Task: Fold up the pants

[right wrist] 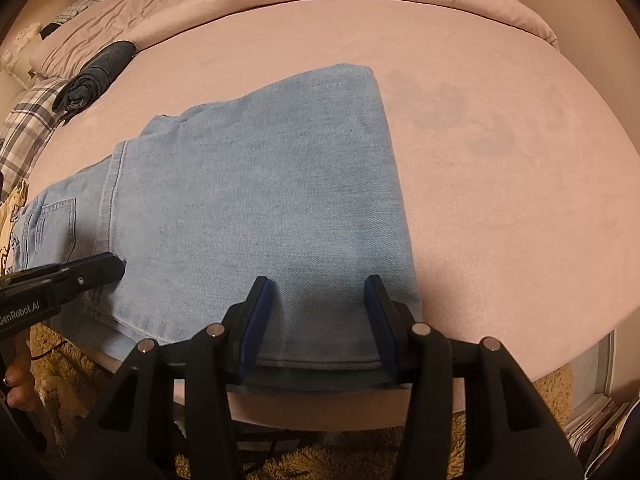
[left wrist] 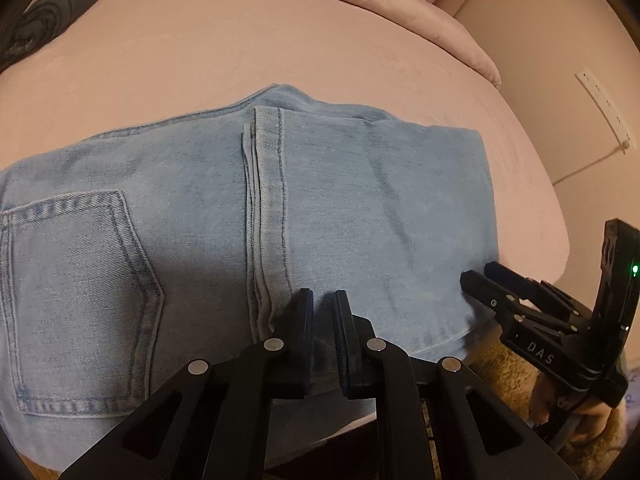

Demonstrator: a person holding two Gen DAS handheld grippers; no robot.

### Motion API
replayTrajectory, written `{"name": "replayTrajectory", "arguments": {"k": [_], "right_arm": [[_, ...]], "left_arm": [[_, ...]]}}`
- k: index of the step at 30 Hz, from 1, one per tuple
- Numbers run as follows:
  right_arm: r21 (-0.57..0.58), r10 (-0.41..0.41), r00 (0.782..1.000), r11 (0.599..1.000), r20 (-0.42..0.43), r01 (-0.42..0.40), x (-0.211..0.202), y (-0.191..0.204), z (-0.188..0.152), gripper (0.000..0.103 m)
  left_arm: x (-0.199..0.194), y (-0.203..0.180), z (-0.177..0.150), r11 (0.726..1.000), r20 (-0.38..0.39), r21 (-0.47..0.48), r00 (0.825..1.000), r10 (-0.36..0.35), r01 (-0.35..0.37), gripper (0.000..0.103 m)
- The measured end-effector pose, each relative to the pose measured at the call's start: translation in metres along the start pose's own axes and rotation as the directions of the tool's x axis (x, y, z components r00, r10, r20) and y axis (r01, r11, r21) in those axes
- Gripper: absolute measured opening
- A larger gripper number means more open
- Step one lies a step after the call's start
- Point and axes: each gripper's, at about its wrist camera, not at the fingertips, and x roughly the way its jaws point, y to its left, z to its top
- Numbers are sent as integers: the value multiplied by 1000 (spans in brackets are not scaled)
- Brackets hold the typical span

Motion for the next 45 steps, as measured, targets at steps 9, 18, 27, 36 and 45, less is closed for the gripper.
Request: {"name": "replayTrajectory", "arguments": {"k": [9, 18, 27, 36, 45], "right_arm": [[18, 11, 1000, 1000, -19, -11, 0, -2, 2, 48], [17, 1, 1000, 1000, -18, 0, 0, 0, 0, 48], [16, -11, 1000, 1000, 7, 11, -1, 2, -5, 48], [-15, -82, 994, 996, 71, 83, 2, 18, -10, 57], [-30, 43, 994, 999, 102, -40, -18, 11, 25, 57]], "left_arm": [[-1, -8, -1, 999, -6, -35, 1000, -11, 11, 14], [-5, -6, -5, 1000, 4, -25, 1000, 1, -1, 14], [-4, -8, -11, 1000, 33, -19, 999, 8, -8, 14], [-3, -7, -14, 1000, 72, -14, 997, 12, -11, 14], [-1, -12, -11, 999, 74, -17, 997, 32, -30, 14]]}}
